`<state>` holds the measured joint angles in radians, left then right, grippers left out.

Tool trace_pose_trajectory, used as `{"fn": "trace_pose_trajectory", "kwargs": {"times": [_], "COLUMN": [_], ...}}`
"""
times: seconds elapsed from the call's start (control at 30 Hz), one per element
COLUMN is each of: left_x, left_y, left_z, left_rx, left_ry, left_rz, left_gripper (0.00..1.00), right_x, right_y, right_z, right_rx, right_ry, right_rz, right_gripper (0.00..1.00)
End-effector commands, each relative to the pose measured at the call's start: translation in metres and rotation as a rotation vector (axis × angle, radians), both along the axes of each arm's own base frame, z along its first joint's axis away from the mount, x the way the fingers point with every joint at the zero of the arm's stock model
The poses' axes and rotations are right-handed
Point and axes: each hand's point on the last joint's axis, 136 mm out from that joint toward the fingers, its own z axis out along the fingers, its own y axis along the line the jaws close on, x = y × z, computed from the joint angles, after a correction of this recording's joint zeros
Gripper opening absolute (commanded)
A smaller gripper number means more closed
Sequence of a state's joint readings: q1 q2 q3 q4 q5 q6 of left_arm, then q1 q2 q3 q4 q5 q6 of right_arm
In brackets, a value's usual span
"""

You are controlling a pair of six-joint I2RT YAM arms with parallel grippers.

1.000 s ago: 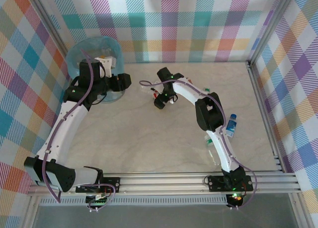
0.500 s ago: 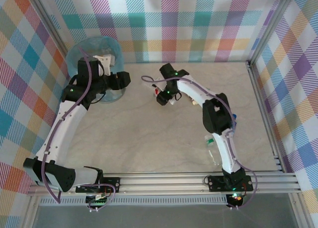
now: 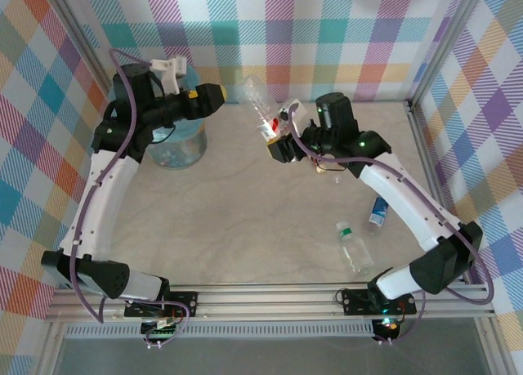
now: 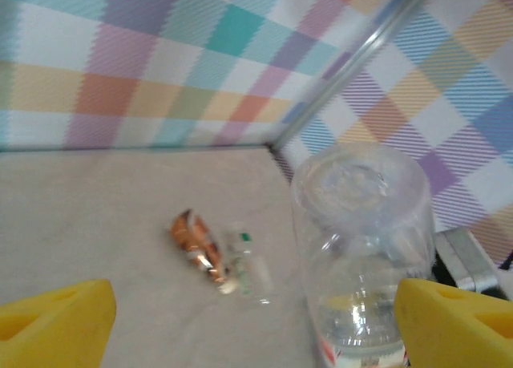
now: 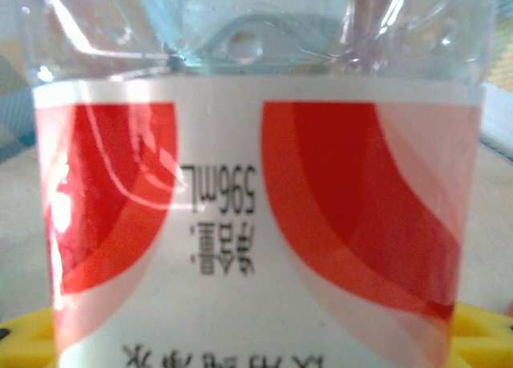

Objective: Put the plastic bottles in the bin

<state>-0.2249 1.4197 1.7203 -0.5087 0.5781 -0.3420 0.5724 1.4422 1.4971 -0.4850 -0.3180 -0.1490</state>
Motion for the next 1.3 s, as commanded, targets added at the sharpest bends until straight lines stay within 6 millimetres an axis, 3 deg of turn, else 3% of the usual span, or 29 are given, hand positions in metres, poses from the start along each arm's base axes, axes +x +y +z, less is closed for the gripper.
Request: {"fn": "trace_pose_trajectory", "kwargs": {"times": [0.0, 0.23, 0.63, 0.83, 1.1, 1.27], "left_x": [-0.016, -0.027, -0.023, -0.025, -0.025, -0.012], "left_y": [-0.031, -0.057, -0.052, -0.049, -0.026, 0.007], "left_z": [0.019, 0.013, 0.013, 0.011, 0.031, 0.052], "left_rx": [-0.123, -0.142, -0.163, -0.154, -0.119, -0.105], "left_ry": [0.022, 0.071, 0.101, 0.114, 0.049, -0.023], "left_rz": [-0.173, -0.269, -0.207, -0.189, -0.052, 0.101], "left_gripper": [0.90, 0.90, 0.88, 0.74, 0.61, 0.61], "right_x": [-0.008, -0.015, -0.030, -0.029, -0.023, -0.020], "right_y": [0.015, 0.023, 0.045, 0.047, 0.044, 0.044], "right_z": [0.009, 0.009, 0.002, -0.001, 0.020, 0.043], "right_rx": [0.111, 0.152, 0.105, 0.073, 0.093, 0.127], "right_ry": [0.044, 0.087, 0.074, 0.052, 0.024, -0.020], "right_rz": [0.060, 0.080, 0.164, 0.143, 0.090, 0.076], "right_gripper": [0.63, 0.63, 0.65, 0.68, 0.73, 0.92]}}
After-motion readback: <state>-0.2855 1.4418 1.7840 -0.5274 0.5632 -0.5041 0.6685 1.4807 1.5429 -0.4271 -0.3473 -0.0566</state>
